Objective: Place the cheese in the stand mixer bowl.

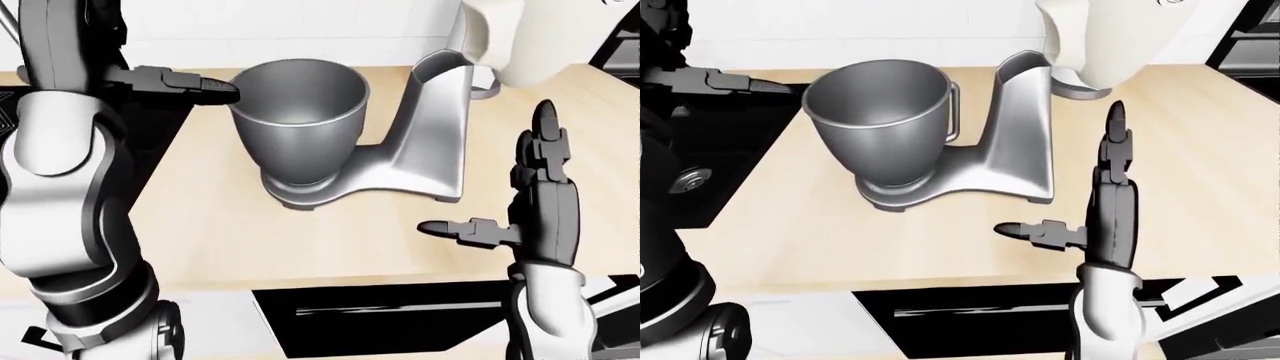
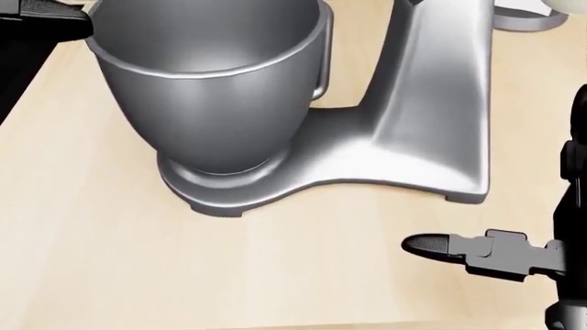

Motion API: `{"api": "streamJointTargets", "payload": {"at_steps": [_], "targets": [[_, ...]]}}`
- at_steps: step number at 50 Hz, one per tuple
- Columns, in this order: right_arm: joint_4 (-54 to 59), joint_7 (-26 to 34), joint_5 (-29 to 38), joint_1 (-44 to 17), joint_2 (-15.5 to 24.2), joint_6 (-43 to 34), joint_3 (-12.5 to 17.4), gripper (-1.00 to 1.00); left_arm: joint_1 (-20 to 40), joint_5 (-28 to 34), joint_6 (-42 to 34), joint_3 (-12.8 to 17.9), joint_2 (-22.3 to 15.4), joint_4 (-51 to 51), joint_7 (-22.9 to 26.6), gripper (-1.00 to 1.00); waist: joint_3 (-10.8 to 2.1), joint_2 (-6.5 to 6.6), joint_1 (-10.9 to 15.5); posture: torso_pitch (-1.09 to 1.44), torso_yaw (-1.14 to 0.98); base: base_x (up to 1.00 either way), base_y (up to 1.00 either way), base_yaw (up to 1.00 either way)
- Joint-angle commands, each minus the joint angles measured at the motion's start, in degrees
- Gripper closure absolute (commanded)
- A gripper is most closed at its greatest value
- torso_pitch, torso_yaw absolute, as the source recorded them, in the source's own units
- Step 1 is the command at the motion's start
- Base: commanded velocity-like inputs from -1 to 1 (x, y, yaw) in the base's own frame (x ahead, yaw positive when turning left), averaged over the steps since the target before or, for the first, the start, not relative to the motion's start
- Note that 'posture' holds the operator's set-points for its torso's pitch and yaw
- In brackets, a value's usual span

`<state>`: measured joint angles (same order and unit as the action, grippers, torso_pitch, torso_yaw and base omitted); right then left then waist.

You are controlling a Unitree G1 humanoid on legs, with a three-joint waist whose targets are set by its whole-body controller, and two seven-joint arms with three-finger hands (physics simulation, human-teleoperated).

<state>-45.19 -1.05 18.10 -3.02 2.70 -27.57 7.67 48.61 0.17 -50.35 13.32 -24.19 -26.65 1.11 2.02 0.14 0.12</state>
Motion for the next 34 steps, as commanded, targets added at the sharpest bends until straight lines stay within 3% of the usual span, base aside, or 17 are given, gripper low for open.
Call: {"api": "streamJointTargets", "payload": {"at_steps": [1,34], "targets": [[-1.7,-0.3,0.2,-1.0,0.4,1.8,0.2,-1.0,1.3,-0.6,0.8,0.9,-1.0,-1.9,-0.6,-1.0,-1.19,0.12,0.0,0.0,0.0,0.0,0.0,0.0],[-2.5,-0.4,1.2,-1.5,0.1,0.6,-1.1,-1.0,-3.5,-7.6,-3.7,4.7,-4.8,-9.5,-3.4,-1.0,-0.99,0.54,0.0,0.0,0.0,0.0,0.0,0.0]]}}
